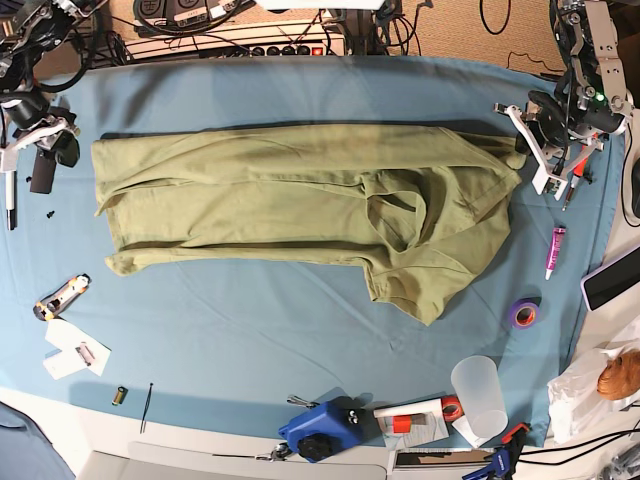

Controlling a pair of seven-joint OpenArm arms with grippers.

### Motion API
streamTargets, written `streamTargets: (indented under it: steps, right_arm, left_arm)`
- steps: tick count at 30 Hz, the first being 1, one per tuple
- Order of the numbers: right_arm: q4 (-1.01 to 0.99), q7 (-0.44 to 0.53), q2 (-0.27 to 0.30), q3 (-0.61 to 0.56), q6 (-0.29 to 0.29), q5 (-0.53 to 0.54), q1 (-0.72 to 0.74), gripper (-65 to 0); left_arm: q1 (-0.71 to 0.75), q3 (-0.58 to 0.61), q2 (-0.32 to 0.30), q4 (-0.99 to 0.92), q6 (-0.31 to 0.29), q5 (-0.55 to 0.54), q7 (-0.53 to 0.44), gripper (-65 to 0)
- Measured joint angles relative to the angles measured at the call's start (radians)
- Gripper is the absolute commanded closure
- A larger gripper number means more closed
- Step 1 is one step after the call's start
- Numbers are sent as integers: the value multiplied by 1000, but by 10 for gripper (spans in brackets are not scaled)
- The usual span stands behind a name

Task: Layout the t-shirt on the table in an organized manner, then fold the t-shirt properly
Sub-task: 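Pull the collar edge outward with both grippers, stretching the shirt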

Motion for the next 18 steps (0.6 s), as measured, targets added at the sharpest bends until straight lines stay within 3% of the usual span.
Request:
streamTargets:
  steps: [7,18]
  right_arm:
    - [-221,11,-10,-14,34,3,61,-236]
    - [-240,14,-3,-155,39,49,77,-216]
  left_arm:
    - [0,0,0,0,0,0,0,0]
    - [0,0,0,0,0,0,0,0]
